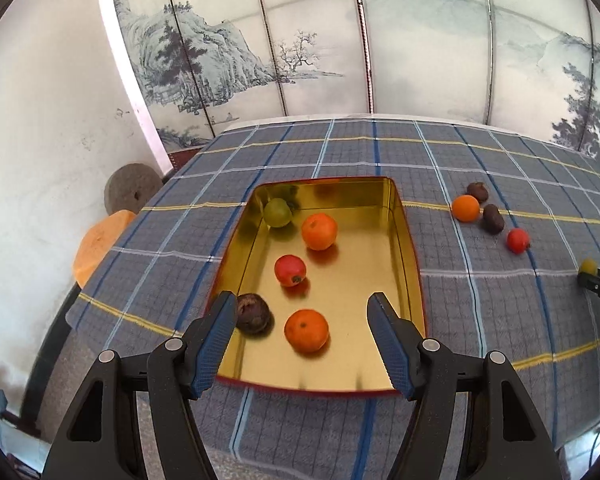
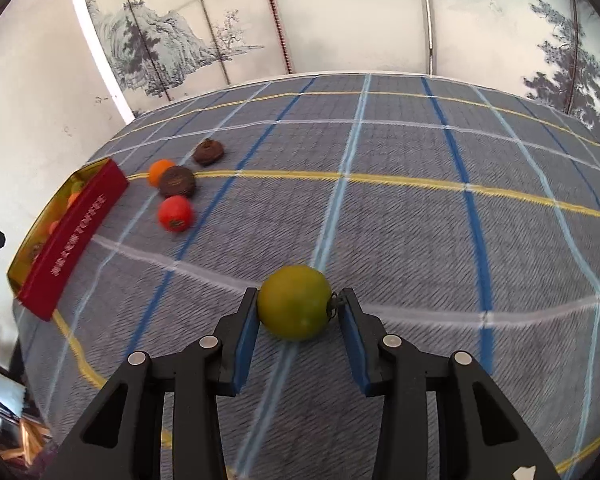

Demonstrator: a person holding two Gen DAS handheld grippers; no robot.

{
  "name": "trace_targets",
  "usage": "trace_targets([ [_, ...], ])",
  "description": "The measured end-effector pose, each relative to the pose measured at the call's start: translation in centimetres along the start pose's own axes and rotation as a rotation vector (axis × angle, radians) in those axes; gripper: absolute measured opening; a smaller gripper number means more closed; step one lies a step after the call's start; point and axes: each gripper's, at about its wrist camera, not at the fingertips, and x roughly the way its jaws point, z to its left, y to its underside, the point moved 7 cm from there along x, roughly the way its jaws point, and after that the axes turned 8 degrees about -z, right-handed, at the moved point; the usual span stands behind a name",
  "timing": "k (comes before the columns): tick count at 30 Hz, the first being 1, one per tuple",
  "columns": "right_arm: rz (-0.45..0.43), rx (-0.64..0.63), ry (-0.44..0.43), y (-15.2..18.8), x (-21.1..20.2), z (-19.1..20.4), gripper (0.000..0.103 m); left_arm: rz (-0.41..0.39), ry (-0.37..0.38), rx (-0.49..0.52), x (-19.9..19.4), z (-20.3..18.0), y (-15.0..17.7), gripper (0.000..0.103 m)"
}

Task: Organize fruits
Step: 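Carry the green lime over the tin tray and open the right gripper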

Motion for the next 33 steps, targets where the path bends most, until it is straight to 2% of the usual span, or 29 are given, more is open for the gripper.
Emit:
trace_targets([
  [6,-0.013,-0.016,-0.086,0.0,-1.5,4.5,0.037,-0.004,-0.005,0.002,-0.9,0.6,0.8,0.068],
  [18,-0.044,-0.215,-0.327,-3.5,-3.3,20.0,0.037,0.013,-0.023,-0.017,-1.2,2.9,3.0,0.068],
  [27,0.005,-0.306,-0.418,-4.0,-0.7,27.4,0.037,0.046,-0.016,-0.049,-0.9,4.8,4.9,0.068],
  [33,0.061,-0.347,-0.417,-4.1,3.0,30.2,0.037,0.056,-0.029,-0.05,-1.0,6.0,5.8,0.068],
])
